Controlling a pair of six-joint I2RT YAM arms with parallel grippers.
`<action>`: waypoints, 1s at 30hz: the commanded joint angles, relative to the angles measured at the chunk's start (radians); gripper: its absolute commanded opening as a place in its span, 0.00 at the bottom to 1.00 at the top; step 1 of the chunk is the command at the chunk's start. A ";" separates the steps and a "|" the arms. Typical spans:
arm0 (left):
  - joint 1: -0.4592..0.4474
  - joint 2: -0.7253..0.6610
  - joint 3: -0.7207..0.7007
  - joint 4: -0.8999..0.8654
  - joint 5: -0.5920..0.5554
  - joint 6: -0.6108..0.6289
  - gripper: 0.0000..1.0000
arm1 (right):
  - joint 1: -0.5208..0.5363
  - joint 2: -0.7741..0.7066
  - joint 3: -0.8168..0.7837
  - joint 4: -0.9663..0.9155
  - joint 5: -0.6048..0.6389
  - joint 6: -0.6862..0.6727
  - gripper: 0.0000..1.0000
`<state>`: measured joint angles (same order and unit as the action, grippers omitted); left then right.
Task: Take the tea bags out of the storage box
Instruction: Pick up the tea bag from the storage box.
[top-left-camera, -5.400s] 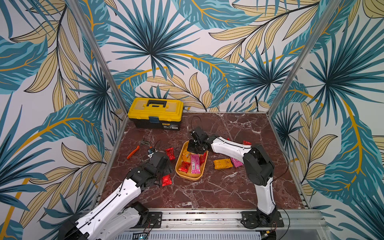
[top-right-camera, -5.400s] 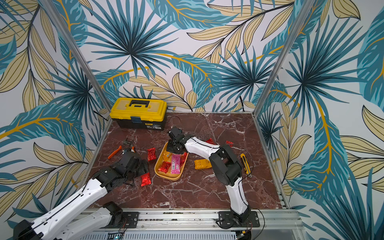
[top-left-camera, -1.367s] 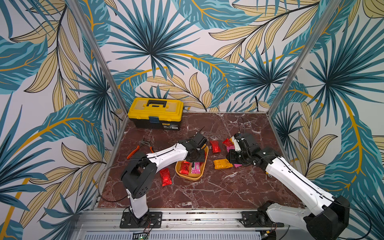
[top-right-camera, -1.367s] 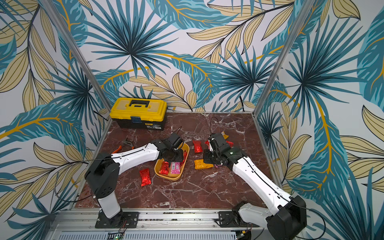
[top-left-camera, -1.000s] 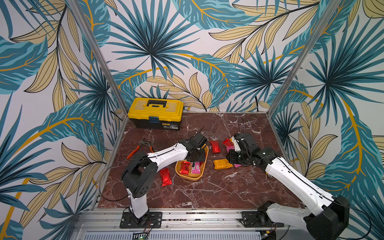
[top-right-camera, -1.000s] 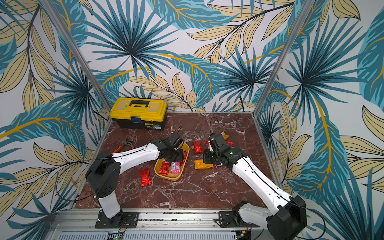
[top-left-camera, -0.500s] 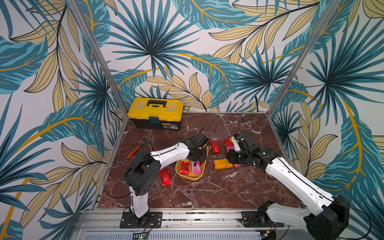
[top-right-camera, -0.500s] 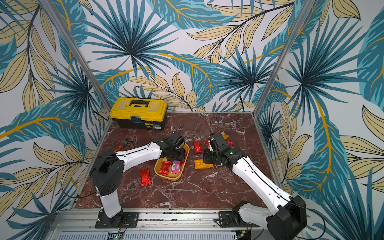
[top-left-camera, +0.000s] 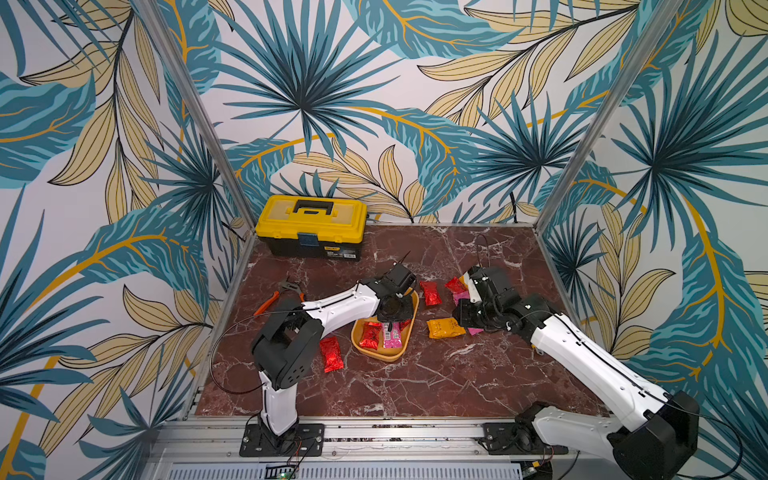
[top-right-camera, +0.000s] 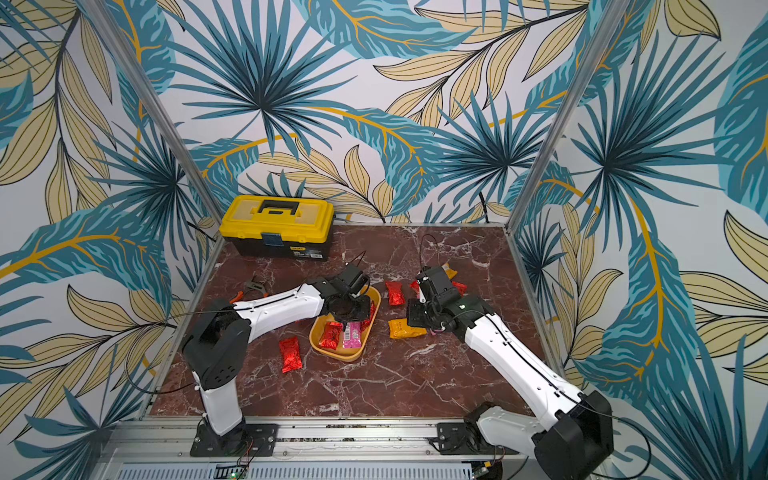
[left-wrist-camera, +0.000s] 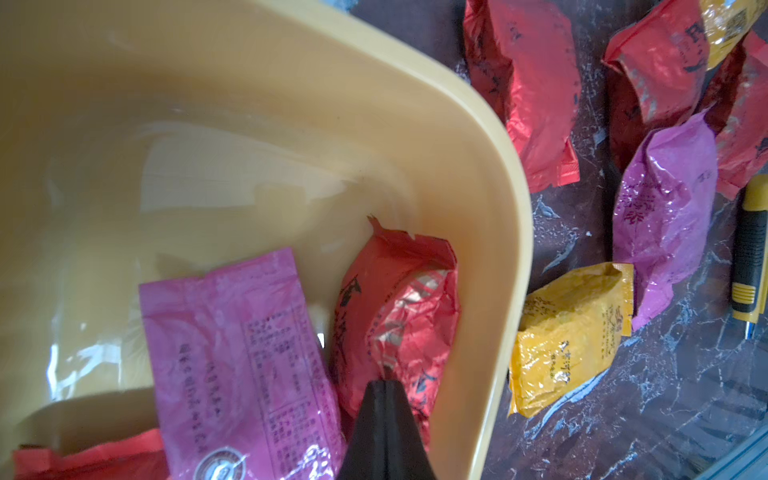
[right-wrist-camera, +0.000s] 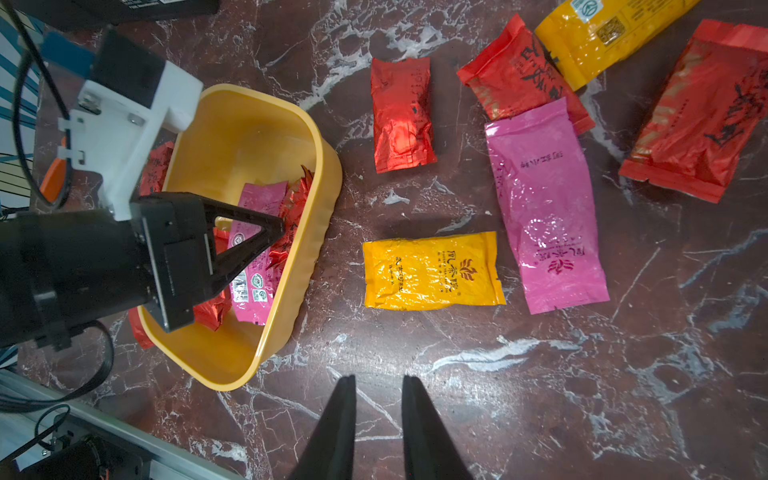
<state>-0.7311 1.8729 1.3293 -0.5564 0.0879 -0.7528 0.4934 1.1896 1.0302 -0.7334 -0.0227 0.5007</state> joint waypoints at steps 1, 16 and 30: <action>0.006 0.006 0.037 0.006 0.004 0.002 0.00 | 0.006 0.003 -0.009 0.004 0.017 -0.010 0.26; 0.020 -0.198 0.058 -0.142 -0.057 0.058 0.00 | 0.006 0.027 0.035 0.003 0.004 -0.016 0.26; 0.213 -0.427 0.016 -0.323 -0.212 0.150 0.00 | 0.009 0.082 0.114 0.003 -0.051 -0.011 0.26</action>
<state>-0.5602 1.4685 1.3327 -0.8021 -0.0460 -0.6495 0.4942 1.2583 1.1217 -0.7315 -0.0544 0.4973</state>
